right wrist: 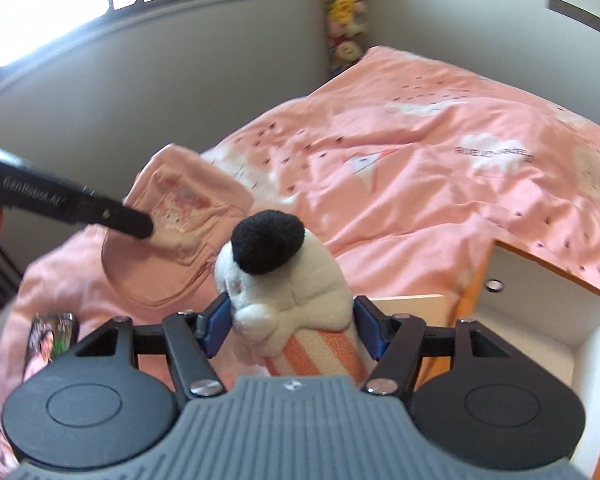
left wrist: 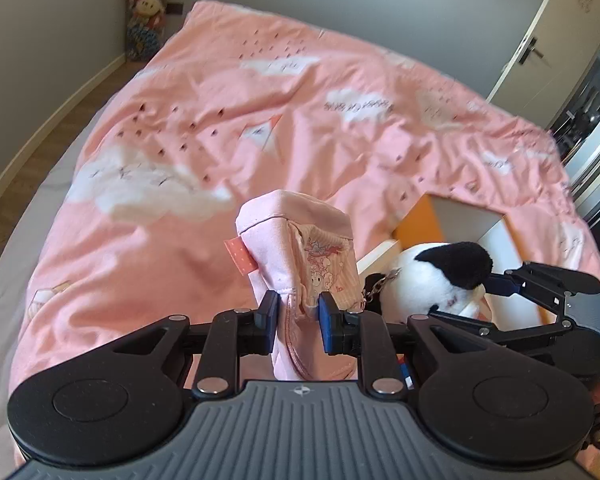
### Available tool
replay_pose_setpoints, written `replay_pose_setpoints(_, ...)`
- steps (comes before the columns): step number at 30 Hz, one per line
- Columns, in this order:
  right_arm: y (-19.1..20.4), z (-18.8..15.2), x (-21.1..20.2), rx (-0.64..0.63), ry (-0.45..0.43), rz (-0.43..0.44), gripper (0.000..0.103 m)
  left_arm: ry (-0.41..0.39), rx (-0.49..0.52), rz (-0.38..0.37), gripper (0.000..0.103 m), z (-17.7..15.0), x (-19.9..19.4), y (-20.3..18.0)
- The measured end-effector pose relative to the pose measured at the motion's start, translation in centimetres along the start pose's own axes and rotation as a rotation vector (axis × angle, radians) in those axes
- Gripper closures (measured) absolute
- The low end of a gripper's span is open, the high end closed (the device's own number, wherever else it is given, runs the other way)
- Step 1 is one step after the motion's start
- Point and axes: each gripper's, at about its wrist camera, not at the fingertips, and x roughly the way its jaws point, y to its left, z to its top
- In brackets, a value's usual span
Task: Organize objects
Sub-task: 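Carry the pouch and plush dog over the shoebox and lower them inside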
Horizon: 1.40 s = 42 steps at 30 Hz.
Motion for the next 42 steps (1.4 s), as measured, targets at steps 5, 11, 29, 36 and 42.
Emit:
replay_pose_setpoints(5,-4.7,-0.3,-4.3,0.172,-0.074,-0.110,0.037,-0.039,0.017,-0.106,0.079,1.0,0.2,-4.3)
replay_pose_setpoints(11,-12.2,-2.7,-7.2,0.451,-0.077,-0.209,0.037,0.009,0.053,-0.224,0.079,1.0,4.3,-10.8)
replay_pose_setpoints(29,-22.6,-8.9,-2.1,0.869,0.029,-0.257,0.036,0.199,0.368,0.046,0.079,-1.9,17.8,-23.3)
replay_pose_setpoints(36,-22.6,-9.9,0.2,0.931,0.100,-0.227,0.036,0.231,0.402,0.097,0.074,-2.3,19.3,-24.3)
replay_pose_setpoints(42,-23.2,-11.6,2.2,1.022,0.168,-0.196,0.036,0.284,0.398,0.019,0.072,-2.0,19.7,-24.4)
